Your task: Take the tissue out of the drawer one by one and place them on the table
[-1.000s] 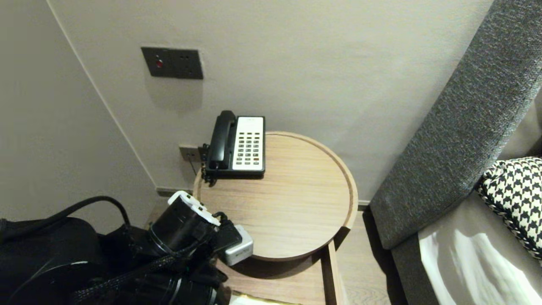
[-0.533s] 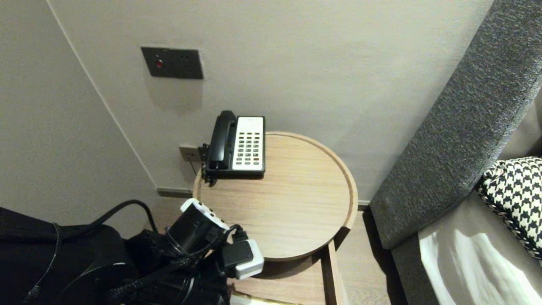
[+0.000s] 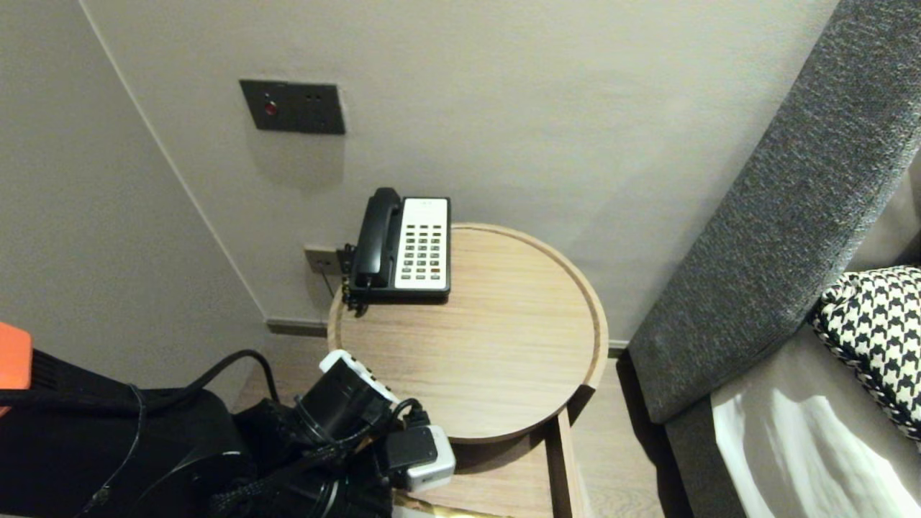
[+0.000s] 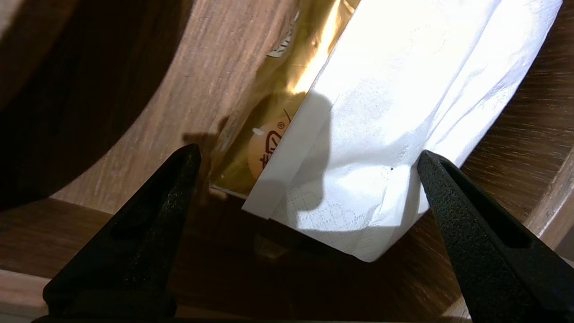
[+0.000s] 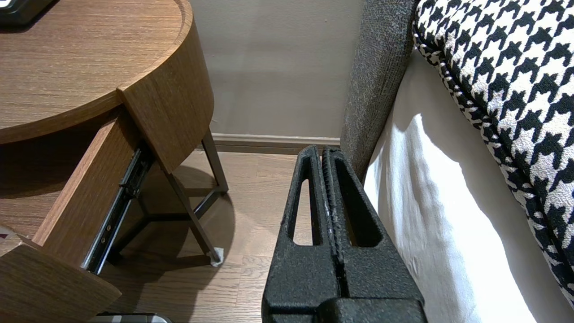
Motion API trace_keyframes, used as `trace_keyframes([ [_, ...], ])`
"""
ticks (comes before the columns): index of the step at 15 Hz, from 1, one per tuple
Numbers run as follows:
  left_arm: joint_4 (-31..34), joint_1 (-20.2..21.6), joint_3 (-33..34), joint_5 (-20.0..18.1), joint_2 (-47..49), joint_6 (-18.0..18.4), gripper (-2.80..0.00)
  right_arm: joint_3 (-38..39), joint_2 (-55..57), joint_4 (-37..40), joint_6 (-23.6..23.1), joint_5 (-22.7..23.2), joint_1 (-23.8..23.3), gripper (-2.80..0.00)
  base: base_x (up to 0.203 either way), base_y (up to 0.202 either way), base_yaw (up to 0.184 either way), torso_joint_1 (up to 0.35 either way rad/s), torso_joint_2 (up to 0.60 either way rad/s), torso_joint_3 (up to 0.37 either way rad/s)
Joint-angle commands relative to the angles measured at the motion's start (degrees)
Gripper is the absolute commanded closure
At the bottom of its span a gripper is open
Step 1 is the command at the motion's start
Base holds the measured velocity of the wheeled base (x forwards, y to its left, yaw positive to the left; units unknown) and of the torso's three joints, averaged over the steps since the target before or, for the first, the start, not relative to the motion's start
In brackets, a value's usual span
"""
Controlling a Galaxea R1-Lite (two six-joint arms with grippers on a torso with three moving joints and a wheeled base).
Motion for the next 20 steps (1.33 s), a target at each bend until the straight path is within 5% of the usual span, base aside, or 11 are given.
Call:
trace_keyframes([
  [1, 0.0, -0.5, -0.2, 0.0, 1.1, 0.1, -2.80, 2.3, 0.0, -0.1, 0.0, 0.0, 0.0, 0.00, 0.000, 0.000, 0.000, 0.000, 0.00, 0.000],
  [20, -0.6, 0.4, -2.1, -2.6, -4.6, -1.4, -2.80, 2.3, 0.0, -0.1, 0.0, -0.1, 0.0, 0.00, 0.000, 0.000, 0.000, 0.000, 0.00, 0.000],
])
